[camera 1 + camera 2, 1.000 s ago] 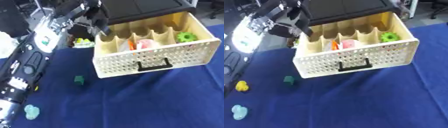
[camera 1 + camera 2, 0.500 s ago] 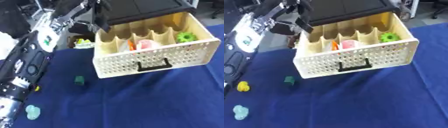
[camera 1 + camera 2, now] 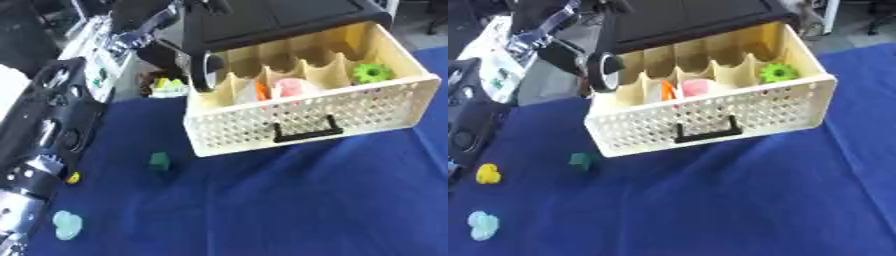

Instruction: Pick up objects from table and place into drawer.

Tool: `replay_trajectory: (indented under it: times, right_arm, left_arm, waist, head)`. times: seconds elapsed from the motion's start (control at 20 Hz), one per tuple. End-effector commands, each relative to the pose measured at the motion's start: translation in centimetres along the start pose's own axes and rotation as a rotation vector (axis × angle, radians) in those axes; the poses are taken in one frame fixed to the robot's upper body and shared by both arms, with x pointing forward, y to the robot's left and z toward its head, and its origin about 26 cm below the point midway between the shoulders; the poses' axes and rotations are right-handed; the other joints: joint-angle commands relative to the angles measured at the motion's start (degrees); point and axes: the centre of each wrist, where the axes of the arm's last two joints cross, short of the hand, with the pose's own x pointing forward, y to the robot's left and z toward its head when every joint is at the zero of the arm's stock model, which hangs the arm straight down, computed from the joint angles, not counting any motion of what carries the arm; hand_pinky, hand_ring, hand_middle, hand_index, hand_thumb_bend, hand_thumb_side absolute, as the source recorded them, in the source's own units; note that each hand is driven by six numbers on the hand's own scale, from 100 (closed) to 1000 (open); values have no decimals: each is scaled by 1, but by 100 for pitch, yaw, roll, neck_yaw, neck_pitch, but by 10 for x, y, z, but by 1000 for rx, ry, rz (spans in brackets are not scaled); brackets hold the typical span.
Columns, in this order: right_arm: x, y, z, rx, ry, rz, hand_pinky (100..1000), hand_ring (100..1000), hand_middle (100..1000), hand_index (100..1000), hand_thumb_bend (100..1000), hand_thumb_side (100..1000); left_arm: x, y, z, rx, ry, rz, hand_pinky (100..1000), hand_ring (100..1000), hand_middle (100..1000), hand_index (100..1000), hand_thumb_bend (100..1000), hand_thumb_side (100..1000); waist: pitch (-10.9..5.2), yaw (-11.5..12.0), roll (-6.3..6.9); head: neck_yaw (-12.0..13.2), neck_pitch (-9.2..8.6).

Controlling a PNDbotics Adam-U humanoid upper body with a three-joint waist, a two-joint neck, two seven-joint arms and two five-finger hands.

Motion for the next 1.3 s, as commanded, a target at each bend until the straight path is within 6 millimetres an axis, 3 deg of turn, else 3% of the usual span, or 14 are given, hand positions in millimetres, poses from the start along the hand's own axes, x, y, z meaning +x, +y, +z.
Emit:
replay_trajectory:
  times: [0.05, 0.2, 0.6, 0.95, 1.1, 1.3]
  right_arm:
    - [6, -1, -3, 10, -13, -3, 813, 554, 391, 608, 100, 1000]
    - [6, -1, -3, 9, -10, -5, 814, 554, 390, 607, 100, 1000]
    - [5, 0, -3, 18, 0, -21, 818, 553, 389, 604, 100, 1000]
    - [4, 2, -2, 24, 9, -28, 820, 554, 389, 604, 100, 1000]
    - [5, 2, -2, 26, 8, -29, 820, 554, 389, 603, 100, 1000]
    - [4, 2, -2, 27, 12, -31, 822, 554, 389, 602, 100, 1000]
  left_arm:
    - [-8, 18, -4, 52, -52, -105, 415, 562, 553, 694, 857, 925]
    - [-7, 14, -5, 92, -59, -141, 437, 579, 567, 690, 929, 903]
    - [-4, 13, -14, 220, -68, -322, 492, 623, 599, 669, 917, 918]
    - [-3, 11, -16, 245, -51, -436, 480, 613, 591, 658, 901, 797]
    - [-3, 13, -17, 237, -48, -473, 491, 624, 599, 654, 893, 820]
    - [0, 21, -27, 245, -66, -542, 518, 646, 613, 653, 903, 942]
  waist:
    - [-125, -4, -45]
    - [-116, -13, -27]
    - [-101, -38, 25]
    - [-99, -40, 52]
    - [-94, -49, 59]
    - [-89, -53, 66]
  head:
    - [15, 2]
    - [17, 2]
    - [30, -23]
    - [29, -19]
    - [28, -24]
    - [26, -33]
